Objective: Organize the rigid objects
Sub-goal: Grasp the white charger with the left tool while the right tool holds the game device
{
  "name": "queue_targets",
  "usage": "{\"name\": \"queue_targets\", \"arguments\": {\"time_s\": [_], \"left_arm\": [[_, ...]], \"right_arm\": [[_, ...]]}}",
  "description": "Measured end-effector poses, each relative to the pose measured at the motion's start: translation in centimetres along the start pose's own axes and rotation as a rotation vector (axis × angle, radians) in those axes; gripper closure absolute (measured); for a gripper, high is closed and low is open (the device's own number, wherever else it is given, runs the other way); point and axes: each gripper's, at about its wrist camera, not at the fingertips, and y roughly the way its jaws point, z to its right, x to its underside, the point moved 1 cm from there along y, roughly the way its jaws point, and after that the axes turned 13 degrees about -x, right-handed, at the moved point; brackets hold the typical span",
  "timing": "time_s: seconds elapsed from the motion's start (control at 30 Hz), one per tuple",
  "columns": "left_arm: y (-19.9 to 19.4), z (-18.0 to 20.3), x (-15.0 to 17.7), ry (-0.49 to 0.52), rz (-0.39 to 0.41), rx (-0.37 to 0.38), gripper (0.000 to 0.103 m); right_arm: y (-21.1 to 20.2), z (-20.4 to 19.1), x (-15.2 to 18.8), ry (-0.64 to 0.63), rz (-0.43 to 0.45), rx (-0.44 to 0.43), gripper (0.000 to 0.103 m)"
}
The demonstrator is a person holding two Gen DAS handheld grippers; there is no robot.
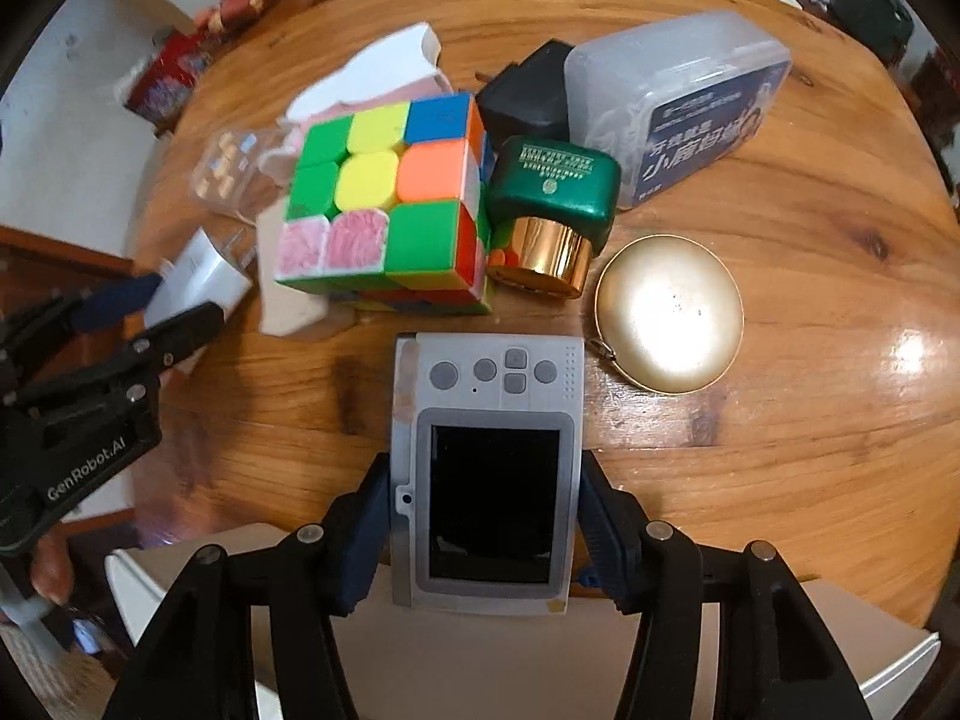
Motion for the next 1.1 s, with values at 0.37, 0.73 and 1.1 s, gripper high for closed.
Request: {"name": "queue_targets", "arguments": {"time_s": [0.37, 0.73, 1.1], "left_arm": [[-2.2, -1.5, 0.5, -0.204, 0.002, 0.109, 0.103], [-0.2, -0.3, 1.9, -0.222, -0.131, 0.125, 0.037], [1.9, 1.0, 2.0, -0.259, -0.221, 0.082, 0.034]], "right_arm": [[-4.9, 1.1, 0.2, 0.010, 0.128, -0.059, 0.045], [-3.4, 0.6, 0.6, -0.001, 0.108, -0.057, 0.045], [-2.8, 1.1, 0.6, 0.004, 0.093, -0.063, 0.045]]}}
